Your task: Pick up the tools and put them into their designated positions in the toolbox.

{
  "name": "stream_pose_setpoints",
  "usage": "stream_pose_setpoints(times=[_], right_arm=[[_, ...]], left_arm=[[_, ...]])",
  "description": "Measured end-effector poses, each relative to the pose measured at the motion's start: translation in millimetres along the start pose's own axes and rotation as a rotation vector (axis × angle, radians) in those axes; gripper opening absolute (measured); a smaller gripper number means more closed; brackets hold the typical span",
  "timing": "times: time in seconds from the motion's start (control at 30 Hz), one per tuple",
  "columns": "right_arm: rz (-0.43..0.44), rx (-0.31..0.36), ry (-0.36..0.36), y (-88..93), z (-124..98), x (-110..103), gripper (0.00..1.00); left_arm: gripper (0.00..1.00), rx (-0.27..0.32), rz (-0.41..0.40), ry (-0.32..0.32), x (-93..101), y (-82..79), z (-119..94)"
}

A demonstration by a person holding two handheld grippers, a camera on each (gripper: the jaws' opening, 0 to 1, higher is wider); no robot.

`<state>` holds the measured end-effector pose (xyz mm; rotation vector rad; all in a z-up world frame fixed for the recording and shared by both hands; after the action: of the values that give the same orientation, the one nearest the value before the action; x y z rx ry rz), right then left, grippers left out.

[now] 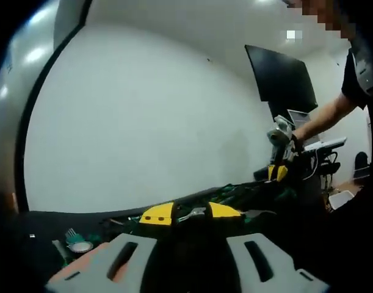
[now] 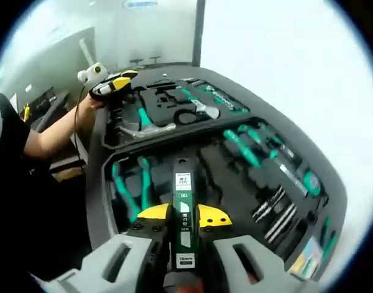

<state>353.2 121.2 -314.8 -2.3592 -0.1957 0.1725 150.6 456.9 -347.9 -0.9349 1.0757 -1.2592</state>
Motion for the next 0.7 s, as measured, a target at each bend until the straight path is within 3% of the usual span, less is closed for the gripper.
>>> stream_pose_setpoints(times=[0.3, 0.33, 0.37, 0.5, 0.53, 0.63, 0.7], right_arm=[[-0.143, -0.121, 0.029, -17.2, 30, 45, 0.13], [-0.162, -0.133, 0.022, -19.2, 33, 48, 0.05], [-0.267, -0.101, 0.058, -29.8, 36, 52, 0.00], [-0.261, -0.138, 0.034, -34.5, 43, 48, 0.00], [-0.212, -0.158, 0.042, -32.5, 43, 48, 0.00], [0.007, -0.083, 0.018, -34.7, 40, 44, 0.14], [0.038, -0.074, 0.052, -32.1, 35, 46, 0.15]], left_arm=[[0.16, -0.006, 0.005, -0.004, -2.0, 1.8, 1], [0.16, -0.007, 0.007, -0.005, -1.9, 1.9, 1], [0.16, -0.008, 0.008, -0.005, -1.7, 1.9, 1], [0.16, -0.010, 0.010, -0.007, -2.2, 2.6, 1], [0.16, -0.011, 0.010, -0.007, -2.4, 2.9, 1], [0.16, -0.014, 0.015, -0.009, -3.1, 4.0, 1], [0.16, -0.017, 0.020, -0.010, -2.2, 4.5, 1]])
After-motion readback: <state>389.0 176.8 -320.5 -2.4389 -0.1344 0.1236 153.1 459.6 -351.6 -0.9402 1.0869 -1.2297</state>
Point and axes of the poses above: the point that each gripper's makers call its tool centre point, and the gripper's own axes: z roughly forward along the fingers, x roughly to its right, y roughly out of its underside, the point moved 7 cm from there along -z, roughly backward along the fingers, and after that the axes turned 15 degrees about -y, right-handed, at the moved point
